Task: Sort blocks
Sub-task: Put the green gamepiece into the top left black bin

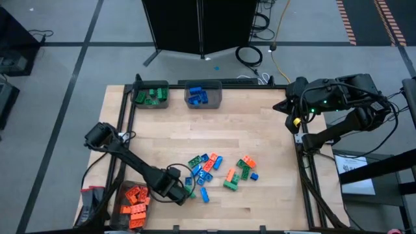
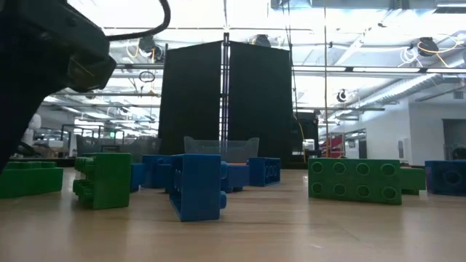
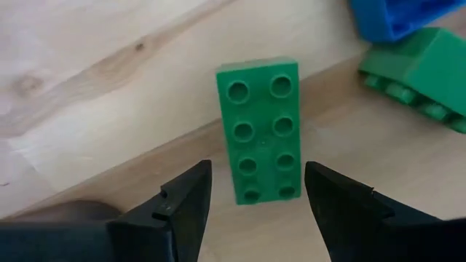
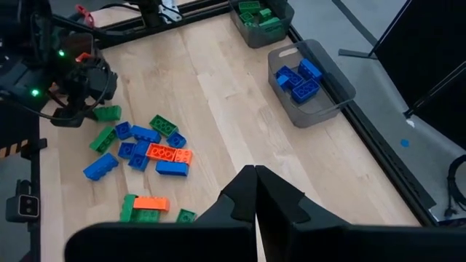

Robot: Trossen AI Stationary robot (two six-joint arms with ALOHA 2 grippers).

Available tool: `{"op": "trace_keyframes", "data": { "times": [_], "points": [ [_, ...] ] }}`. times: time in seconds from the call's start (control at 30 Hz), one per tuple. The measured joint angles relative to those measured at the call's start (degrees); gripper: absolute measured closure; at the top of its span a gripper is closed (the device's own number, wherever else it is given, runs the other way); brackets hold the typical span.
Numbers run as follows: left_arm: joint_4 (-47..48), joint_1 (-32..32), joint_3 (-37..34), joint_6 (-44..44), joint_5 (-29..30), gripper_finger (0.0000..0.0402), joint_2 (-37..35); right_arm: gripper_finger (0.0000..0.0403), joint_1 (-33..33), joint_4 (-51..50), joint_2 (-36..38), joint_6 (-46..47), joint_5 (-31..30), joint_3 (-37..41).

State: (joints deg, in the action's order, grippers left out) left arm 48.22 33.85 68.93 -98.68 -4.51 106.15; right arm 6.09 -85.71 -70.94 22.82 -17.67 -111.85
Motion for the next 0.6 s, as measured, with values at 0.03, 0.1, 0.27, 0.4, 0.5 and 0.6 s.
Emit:
{"op": "trace_keyframes", "data": {
  "times": [0.03, 0.1, 0.27, 0.4, 0.5, 0.6],
  "points": [
    [-0.01, 0.0, 0.0, -0.01, 0.0, 0.0181, 0.15, 0.0403, 0.02, 0.0, -0.02, -0.15, -0.01, 0.0],
    [-0.24, -0.03, 0.0, -0.01, 0.13, 0.0181, 0.19, 0.0403, 0.01, 0.0, -0.01, -0.69, 0.01, 0.0],
    [-0.11, -0.15, 0.0, 0.01, 1.77, 0.0181, 0.19, 0.0403, 0.01, 0.0, -0.02, -1.08, -0.01, 0.0],
    [-0.14, -0.23, 0.0, 0.08, 4.25, 0.0181, 0.41, 0.0403, 0.01, 0.0, -0.02, -1.26, 0.0, 0.0],
    [-0.3, -0.5, -0.01, 1.82, 4.33, 0.0181, 1.9, 0.0403, 0.01, -0.01, -0.02, -1.26, 0.01, 0.0],
    [-1.2, -0.75, 0.05, 3.8, 3.61, 0.0181, 3.43, 0.0403, -0.01, -0.04, -0.01, -1.26, 0.01, -0.01]
  ]
}}
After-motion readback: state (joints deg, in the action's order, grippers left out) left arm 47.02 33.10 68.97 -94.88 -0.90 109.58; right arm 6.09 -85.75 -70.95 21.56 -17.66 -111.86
